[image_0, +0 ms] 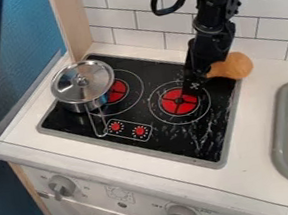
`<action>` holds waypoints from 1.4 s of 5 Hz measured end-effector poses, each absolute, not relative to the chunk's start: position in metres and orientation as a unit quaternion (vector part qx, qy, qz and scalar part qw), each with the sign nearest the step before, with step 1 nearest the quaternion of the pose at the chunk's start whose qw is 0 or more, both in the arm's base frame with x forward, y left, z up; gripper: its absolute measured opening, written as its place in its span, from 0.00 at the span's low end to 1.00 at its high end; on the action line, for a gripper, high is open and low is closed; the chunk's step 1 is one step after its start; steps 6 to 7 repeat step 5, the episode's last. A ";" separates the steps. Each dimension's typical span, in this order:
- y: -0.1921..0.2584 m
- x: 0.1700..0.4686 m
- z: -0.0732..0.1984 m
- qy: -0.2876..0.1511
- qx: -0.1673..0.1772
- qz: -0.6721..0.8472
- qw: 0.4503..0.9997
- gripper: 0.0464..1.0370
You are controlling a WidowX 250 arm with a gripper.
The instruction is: Move the drumstick to upper right of the stove
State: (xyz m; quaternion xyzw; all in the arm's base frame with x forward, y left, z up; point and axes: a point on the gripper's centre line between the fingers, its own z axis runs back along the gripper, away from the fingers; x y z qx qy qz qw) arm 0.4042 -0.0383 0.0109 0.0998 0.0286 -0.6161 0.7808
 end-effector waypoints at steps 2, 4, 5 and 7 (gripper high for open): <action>-0.024 0.402 0.039 0.003 0.102 -0.588 0.802 0.96; -0.024 0.391 0.085 -0.046 0.105 -0.578 0.808 0.96; -0.021 0.391 0.089 -0.050 0.108 -0.576 0.808 0.96; -0.021 0.391 0.089 -0.050 0.108 -0.576 0.808 0.96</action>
